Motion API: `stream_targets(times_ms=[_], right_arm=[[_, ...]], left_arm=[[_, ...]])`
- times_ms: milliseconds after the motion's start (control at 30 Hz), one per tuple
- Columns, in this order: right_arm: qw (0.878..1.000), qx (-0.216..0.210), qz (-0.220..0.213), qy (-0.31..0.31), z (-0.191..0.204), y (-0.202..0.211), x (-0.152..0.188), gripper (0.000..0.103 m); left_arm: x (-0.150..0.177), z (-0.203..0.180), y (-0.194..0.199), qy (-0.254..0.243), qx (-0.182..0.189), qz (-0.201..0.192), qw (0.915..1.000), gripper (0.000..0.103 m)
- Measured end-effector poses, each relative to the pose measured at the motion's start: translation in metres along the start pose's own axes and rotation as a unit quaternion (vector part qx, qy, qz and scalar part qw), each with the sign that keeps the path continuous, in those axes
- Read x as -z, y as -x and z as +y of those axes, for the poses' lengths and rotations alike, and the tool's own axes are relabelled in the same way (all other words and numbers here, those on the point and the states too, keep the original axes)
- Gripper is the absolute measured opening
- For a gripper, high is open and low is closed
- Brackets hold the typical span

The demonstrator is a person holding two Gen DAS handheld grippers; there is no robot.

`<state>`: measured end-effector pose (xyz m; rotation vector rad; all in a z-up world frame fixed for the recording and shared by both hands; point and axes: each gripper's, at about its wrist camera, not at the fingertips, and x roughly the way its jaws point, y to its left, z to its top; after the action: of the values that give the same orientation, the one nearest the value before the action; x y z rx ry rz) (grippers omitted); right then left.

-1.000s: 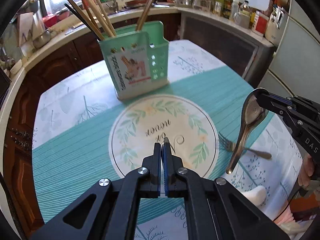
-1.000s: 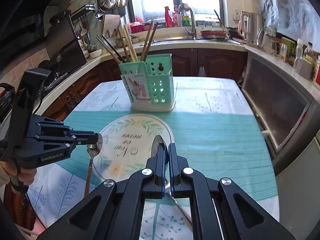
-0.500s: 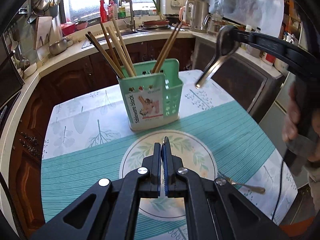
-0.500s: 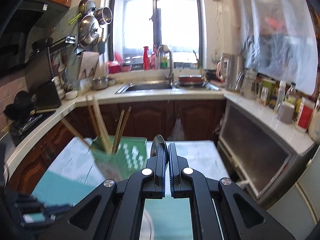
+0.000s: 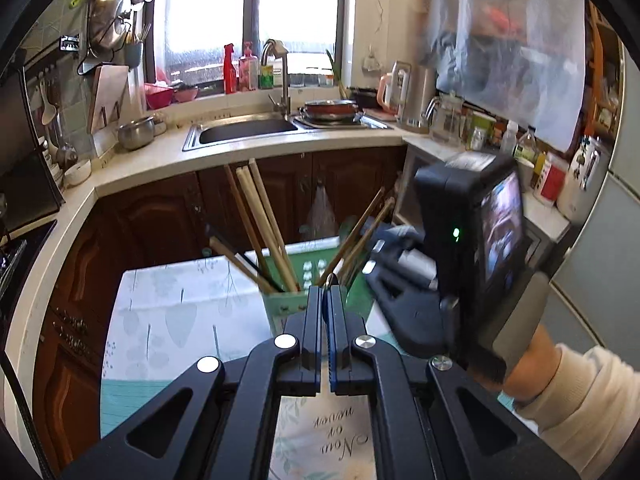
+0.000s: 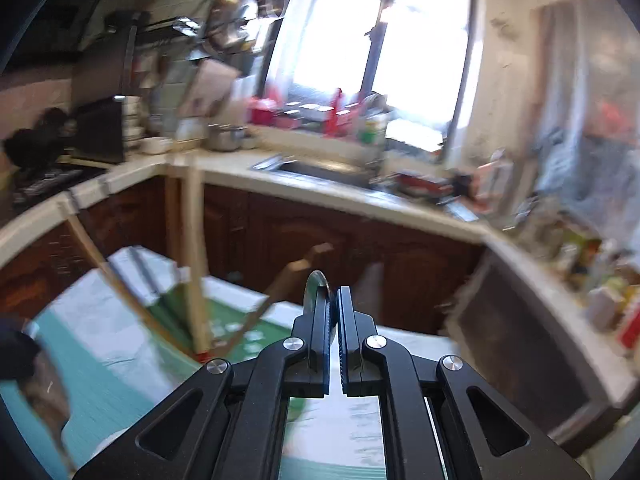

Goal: Organize utensils
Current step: 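Lower both spoons into the green holder and open both tools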

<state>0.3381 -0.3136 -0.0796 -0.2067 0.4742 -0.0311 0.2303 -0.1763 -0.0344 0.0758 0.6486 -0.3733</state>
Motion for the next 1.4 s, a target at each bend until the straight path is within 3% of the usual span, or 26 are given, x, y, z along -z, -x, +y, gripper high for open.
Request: stream_targets(times_ms=[67,233,400,533,833,1067,1267,1400], right_arm=[[0.997,-0.06,0.033,-0.047,-0.007,-0.016,-0.005,0.011],[0.975,-0.164,0.051,-0.141,-0.025,-0.037,-0.021,0.021],[0.961,-0.201,0.086,-0.168,-0.05,-0.057,-0.035,0.021],[0.952,-0.213,0.099,-0.195,-0.088,-0.056,-0.037,0.021],[0.946,-0.187,0.088,-0.25,-0.145,-0.051,-0.033,0.022],[0.944,-0.166,0.065,-0.279,-0.179,-0.035,0.0,0.022],[0.949,-0.155,0.057,-0.267,-0.186,-0.022,0.028,0.022],[0.957,-0.149,0.061,-0.243,-0.169,-0.014,0.045,0.022]], left_arm=[[-0.008,0.0,-0.003,0.005,0.002,-0.004,1.0,0.0],[-0.018,0.003,-0.012,0.024,0.013,-0.003,0.9996,0.0],[-0.024,0.001,-0.026,0.032,0.01,-0.002,0.9994,0.0],[-0.034,-0.003,-0.033,0.038,-0.004,-0.024,0.999,0.0],[-0.052,-0.015,-0.051,0.042,-0.046,-0.076,0.9952,0.0],[-0.046,-0.035,-0.06,-0.019,-0.081,-0.116,0.9898,0.0],[-0.028,-0.062,-0.064,-0.094,-0.103,-0.165,0.9764,0.0],[-0.013,-0.076,-0.07,-0.129,-0.114,-0.187,0.9671,0.0]])
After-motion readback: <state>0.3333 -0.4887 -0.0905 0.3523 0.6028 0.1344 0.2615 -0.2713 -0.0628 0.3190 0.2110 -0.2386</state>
